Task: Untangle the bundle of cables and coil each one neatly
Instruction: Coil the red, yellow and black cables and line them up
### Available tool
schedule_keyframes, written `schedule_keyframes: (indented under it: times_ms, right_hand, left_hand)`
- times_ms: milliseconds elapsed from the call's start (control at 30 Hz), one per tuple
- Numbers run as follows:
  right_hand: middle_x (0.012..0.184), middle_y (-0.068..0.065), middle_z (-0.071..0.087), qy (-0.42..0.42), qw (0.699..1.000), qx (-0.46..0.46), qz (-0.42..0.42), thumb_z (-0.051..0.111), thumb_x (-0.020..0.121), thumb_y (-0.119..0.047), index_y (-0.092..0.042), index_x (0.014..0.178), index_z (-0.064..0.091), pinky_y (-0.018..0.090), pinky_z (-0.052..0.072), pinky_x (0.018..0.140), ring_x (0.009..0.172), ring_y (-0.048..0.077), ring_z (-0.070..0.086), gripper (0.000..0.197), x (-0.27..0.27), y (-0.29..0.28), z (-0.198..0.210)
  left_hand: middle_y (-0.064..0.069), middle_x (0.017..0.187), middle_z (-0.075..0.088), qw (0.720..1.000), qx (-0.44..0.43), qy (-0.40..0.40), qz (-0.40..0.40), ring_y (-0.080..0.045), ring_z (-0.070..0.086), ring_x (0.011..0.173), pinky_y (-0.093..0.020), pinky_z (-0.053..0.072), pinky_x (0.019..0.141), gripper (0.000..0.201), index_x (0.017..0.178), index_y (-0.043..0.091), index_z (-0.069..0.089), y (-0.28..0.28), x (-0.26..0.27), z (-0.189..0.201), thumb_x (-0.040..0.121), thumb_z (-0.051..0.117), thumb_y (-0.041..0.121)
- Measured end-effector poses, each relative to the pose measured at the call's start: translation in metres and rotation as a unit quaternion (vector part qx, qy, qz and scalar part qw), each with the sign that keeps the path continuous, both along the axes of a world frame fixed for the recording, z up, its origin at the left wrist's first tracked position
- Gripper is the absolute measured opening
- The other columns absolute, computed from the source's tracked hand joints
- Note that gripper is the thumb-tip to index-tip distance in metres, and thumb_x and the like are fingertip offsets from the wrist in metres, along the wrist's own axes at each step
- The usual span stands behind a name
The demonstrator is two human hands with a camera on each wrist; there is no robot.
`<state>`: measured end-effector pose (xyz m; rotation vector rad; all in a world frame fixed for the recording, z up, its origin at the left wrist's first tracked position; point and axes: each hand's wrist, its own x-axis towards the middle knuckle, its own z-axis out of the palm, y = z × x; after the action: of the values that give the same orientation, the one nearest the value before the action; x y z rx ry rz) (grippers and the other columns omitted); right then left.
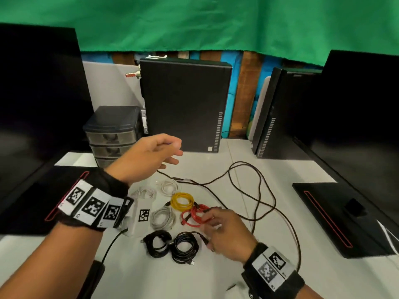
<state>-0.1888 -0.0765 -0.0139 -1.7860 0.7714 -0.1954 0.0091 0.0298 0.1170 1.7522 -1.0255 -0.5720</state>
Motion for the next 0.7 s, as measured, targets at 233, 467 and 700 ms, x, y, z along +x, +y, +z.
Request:
schedule_keyframes:
  times_ms: [233,467,700]
  right_hand:
    - [0.080,0.014,0.073,-0.047,0.991,-0.045,-0.120,0.071,0.090,-0.015,-0.011,0.089,0.072,0.018,0.040,0.042,0.047,0.010,0.057,0.004,-0.053,-0.046,0.048]
    - [0.082,0.010,0.076,-0.106,0.962,-0.027,-0.251,0.068,0.092,-0.018,-0.010,0.091,0.072,0.028,0.043,0.052,0.057,0.017,0.059,0.010,-0.109,-0.108,0.075]
    - [0.080,0.008,0.075,-0.131,0.957,-0.018,-0.258,0.069,0.093,-0.023,-0.010,0.091,0.072,0.026,0.043,0.051,0.057,0.016,0.059,0.013,-0.113,-0.117,0.074]
  left_hand:
    - [0.009,0.103,0.075,0.998,0.002,-0.028,-0.052,-0.008,0.073,0.092,-0.041,0.057,0.091,0.019,0.115,0.029,0.065,-0.020,-0.021,-0.010,0.098,0.057,0.033]
    - [0.003,0.098,0.075,0.988,0.048,-0.027,-0.141,-0.011,0.073,0.087,-0.024,0.055,0.077,0.014,0.104,0.027,0.072,-0.073,-0.062,-0.037,0.097,0.062,0.019]
    - [0.001,0.117,0.066,0.928,0.278,-0.238,-0.060,-0.020,0.063,0.105,-0.034,0.053,0.094,0.016,0.104,0.022,0.073,-0.156,-0.043,-0.088,0.093,0.062,0.025]
